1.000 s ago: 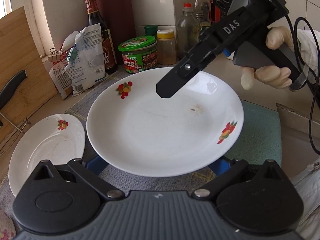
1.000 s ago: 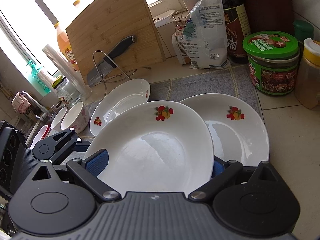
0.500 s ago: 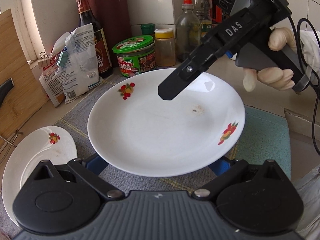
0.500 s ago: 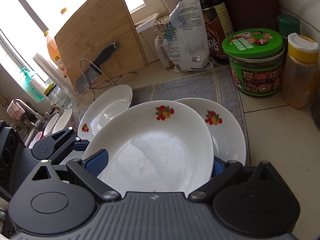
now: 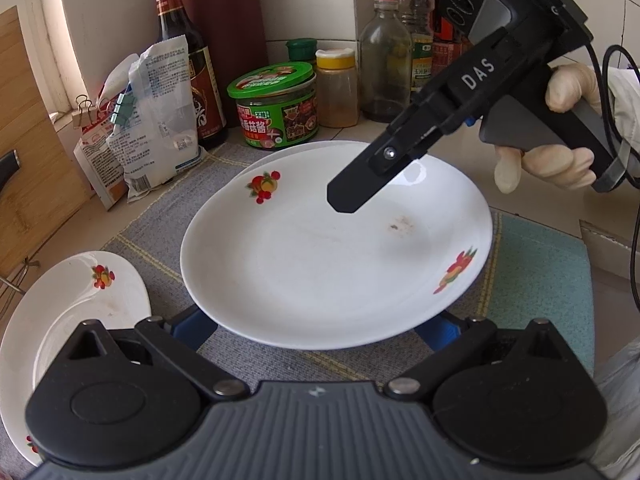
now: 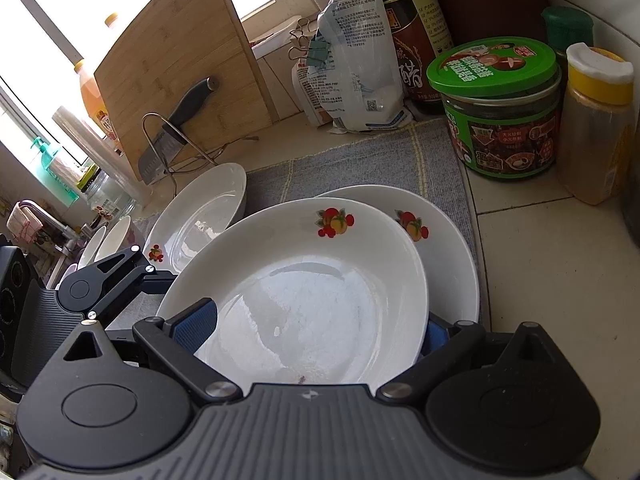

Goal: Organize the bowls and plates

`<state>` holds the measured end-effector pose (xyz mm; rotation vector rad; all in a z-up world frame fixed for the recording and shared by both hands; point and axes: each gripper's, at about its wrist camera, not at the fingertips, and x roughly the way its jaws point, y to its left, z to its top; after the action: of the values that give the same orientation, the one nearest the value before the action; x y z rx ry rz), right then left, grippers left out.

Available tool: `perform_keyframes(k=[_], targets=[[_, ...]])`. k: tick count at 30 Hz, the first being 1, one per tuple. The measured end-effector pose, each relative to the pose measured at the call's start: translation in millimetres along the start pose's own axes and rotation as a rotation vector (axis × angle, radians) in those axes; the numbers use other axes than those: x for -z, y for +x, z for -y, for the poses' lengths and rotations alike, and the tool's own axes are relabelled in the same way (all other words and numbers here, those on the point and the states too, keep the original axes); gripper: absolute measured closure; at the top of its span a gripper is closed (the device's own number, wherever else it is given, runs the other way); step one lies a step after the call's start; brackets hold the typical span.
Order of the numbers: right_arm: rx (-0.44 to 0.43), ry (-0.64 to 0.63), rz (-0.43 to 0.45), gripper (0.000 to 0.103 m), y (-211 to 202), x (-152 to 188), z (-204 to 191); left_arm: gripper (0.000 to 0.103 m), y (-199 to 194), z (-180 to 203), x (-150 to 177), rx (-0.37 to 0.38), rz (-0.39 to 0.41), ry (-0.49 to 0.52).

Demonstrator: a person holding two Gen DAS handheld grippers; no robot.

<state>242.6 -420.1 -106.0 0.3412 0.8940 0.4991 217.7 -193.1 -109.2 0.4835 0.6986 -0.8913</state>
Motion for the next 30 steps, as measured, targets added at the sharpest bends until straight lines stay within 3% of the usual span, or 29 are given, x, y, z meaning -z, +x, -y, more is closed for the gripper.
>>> perform_keyframes(k=[30], targets=[[0.037, 0.037, -0.003, 0.001, -2.6, 1.9, -1.9, 0.001, -7.6, 2.8, 2.9, 0.001, 0.016, 0.011]])
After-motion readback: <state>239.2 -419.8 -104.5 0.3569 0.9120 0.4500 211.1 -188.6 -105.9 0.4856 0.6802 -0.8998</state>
